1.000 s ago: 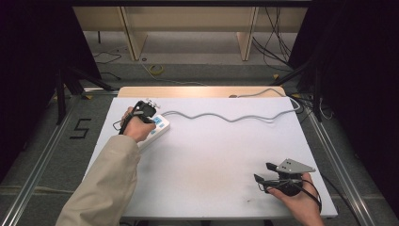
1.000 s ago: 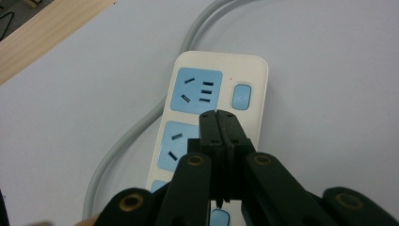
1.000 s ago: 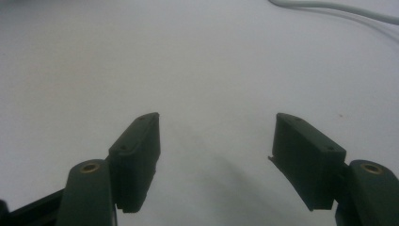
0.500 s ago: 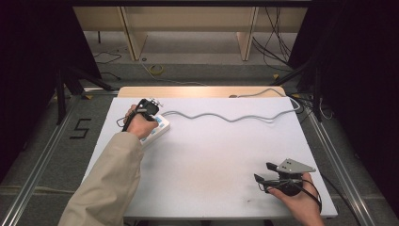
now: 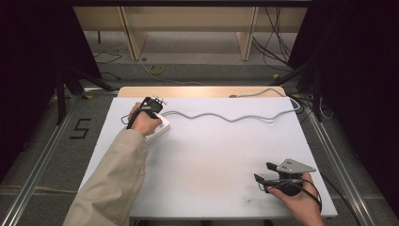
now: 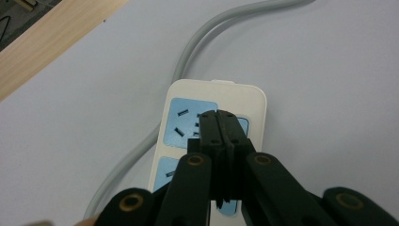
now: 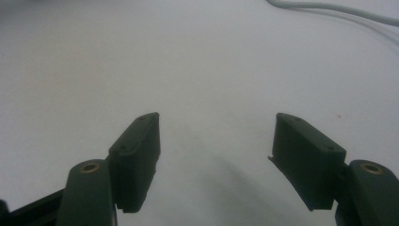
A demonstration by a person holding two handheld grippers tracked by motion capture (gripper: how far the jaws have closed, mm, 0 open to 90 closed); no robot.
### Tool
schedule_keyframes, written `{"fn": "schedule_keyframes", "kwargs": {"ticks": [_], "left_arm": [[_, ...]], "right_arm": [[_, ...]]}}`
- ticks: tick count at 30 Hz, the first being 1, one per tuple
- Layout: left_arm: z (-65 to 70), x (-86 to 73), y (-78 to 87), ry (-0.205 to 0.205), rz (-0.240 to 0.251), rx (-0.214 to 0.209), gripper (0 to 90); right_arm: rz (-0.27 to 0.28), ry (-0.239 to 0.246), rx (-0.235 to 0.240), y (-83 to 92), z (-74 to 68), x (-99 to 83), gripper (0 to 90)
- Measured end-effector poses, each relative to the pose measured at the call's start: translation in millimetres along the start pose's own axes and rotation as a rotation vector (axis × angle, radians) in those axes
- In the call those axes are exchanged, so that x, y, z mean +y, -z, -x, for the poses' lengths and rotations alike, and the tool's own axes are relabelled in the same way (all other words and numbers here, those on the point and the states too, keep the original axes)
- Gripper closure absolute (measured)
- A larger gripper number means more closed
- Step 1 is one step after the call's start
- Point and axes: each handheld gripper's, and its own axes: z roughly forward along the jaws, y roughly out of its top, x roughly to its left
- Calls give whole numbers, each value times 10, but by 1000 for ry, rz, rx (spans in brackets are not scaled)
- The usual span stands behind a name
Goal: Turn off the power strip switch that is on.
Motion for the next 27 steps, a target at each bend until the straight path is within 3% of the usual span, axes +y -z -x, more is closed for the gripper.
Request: {"fn": "schedule_keyframes", "kwargs": {"ticks": [12, 27], "left_arm": [[-17, 83, -22, -4, -13, 6, 897], [41, 120, -138, -8, -42, -21, 897]], "right_arm": [[-2, 1, 3, -8, -2, 1, 337], [-4, -1, 0, -7, 4, -1, 338]]}}
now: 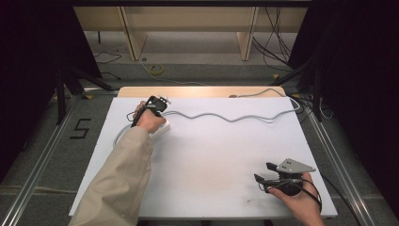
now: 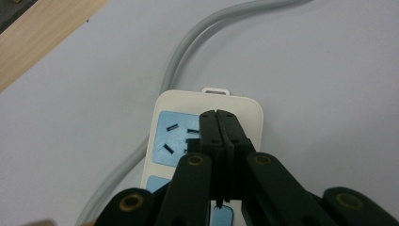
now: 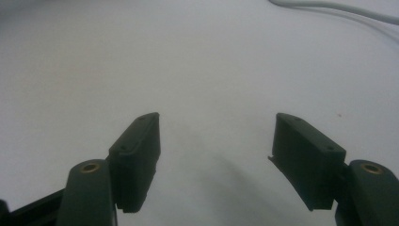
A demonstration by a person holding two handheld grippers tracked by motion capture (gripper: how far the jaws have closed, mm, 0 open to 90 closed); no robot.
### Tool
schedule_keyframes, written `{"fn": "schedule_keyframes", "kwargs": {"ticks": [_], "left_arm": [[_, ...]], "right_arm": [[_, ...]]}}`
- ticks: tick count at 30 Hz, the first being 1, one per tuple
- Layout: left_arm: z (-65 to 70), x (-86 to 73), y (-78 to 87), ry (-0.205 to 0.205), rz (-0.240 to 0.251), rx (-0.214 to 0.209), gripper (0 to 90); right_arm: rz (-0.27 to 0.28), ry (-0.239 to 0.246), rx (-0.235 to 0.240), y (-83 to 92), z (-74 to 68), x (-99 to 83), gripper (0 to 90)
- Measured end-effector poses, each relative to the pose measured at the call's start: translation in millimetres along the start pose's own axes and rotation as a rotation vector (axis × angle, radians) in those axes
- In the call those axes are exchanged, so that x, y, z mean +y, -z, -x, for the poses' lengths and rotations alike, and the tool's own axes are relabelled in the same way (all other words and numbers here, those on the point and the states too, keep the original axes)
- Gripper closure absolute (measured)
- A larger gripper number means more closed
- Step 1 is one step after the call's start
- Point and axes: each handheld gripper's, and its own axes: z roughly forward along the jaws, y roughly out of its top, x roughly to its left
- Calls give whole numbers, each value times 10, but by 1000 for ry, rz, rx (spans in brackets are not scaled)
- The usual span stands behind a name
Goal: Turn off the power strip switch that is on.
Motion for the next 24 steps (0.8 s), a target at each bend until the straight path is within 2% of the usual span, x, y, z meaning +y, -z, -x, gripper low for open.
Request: {"fn": "schedule_keyframes", "kwargs": {"ticks": [11, 16, 24], "left_arm": [[21, 9, -41, 2, -7, -15, 898], [10, 4, -55, -6, -31, -11, 898], [18, 2, -61, 2, -32, -20, 897]], "right_arm": [[-3, 3, 0, 0, 0, 1, 338], [-2, 3, -1, 2, 3, -1, 339], [-3, 2, -2, 1, 0, -1, 338]]}}
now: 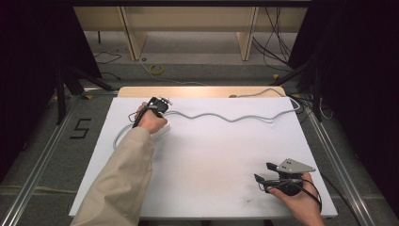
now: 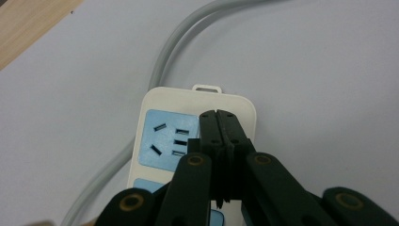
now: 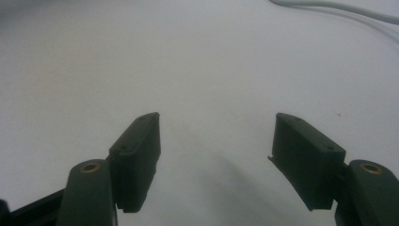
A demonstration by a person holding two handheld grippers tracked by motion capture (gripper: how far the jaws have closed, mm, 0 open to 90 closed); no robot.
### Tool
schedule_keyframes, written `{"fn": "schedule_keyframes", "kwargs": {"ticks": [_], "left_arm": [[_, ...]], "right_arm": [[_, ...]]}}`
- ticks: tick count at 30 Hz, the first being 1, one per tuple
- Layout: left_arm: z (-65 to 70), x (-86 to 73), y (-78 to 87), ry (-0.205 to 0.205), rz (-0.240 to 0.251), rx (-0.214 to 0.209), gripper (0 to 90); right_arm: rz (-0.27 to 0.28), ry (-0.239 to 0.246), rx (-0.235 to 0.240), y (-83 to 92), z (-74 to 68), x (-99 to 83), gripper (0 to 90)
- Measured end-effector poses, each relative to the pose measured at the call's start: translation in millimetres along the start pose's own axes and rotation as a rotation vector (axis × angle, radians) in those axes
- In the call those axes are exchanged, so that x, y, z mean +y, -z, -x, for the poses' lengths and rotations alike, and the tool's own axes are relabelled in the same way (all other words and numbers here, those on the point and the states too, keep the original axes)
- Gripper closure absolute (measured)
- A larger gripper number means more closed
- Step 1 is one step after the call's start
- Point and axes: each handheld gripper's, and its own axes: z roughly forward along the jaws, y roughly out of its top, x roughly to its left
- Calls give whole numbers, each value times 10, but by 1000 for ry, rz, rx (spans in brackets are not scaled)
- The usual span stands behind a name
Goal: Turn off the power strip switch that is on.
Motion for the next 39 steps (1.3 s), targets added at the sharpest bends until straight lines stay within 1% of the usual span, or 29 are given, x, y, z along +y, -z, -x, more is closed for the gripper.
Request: {"fn": "schedule_keyframes", "kwargs": {"ticks": [4, 12, 14, 19, 22, 24, 28, 31, 34, 39], "left_arm": [[1, 0, -10, 11, -2, -4, 898], [0, 2, -20, 16, -6, -4, 898], [-10, 0, -20, 29, -7, -10, 898], [0, 2, -23, 27, -7, -7, 899], [-12, -3, -24, 46, -3, -15, 899], [-21, -5, -22, 45, -6, -20, 899], [-11, -5, -23, 36, -6, -13, 899], [-26, -10, -23, 48, -4, -23, 900], [-19, -9, -24, 44, -4, -19, 900], [-20, -11, -28, 53, -4, -20, 900]], "right_arm": [[0, 1, 0, 0, 1, -1, 339], [0, 3, 2, -1, 4, -2, 339], [-2, 3, 2, -2, 3, -2, 339], [-1, 3, 2, -6, -2, -3, 339], [-2, 2, 2, -7, -7, -2, 339], [-1, 3, 2, -7, -7, -2, 339], [-1, 6, 2, -2, -6, 0, 340], [-1, 4, 2, -3, -7, -1, 340], [-1, 5, 2, -4, -10, 0, 340], [-1, 6, 2, -7, -11, 1, 340]]}}
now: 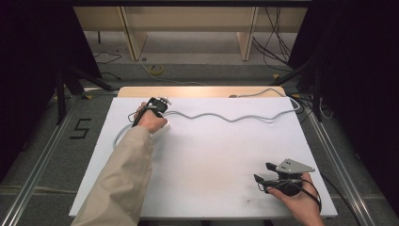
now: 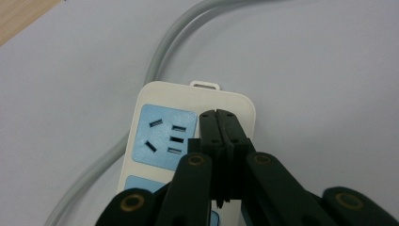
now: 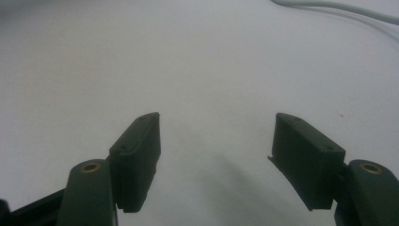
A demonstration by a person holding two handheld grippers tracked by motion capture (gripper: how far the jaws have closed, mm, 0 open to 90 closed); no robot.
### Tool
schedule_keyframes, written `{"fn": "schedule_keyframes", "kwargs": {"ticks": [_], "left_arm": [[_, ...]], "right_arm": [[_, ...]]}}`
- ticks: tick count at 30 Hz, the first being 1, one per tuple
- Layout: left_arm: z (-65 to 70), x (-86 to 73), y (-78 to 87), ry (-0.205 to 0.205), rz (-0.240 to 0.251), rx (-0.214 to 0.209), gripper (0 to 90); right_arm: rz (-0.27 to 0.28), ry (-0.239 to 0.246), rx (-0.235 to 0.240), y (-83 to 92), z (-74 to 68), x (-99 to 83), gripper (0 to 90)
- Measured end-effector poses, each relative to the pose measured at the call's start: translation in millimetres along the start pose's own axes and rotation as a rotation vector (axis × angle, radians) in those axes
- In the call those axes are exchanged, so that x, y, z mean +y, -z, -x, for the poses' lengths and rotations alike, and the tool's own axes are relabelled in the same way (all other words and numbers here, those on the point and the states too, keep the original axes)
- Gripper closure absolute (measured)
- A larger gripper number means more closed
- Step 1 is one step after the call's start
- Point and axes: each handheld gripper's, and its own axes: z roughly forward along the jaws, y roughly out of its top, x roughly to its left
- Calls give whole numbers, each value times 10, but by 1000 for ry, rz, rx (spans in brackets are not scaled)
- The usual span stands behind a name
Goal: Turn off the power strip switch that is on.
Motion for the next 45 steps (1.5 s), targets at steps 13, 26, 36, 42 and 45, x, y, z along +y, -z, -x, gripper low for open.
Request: {"fn": "schedule_keyframes", "kwargs": {"ticks": [13, 26, 36, 42, 45], "left_arm": [[21, 4, -5, -8, -8, 14, 900], [28, 2, -4, -2, -4, 18, 899], [30, 6, -2, 2, -7, 23, 899], [41, 8, -2, -4, -7, 32, 899], [41, 8, -4, -7, -5, 33, 899]], "right_arm": [[-2, 2, 0, -1, -3, 2, 341], [2, 3, -1, 3, 1, 3, 341], [4, 4, -1, 6, 2, 5, 341], [4, 4, 0, 5, 4, 4, 342], [5, 2, -1, 5, 3, 5, 342]]}}
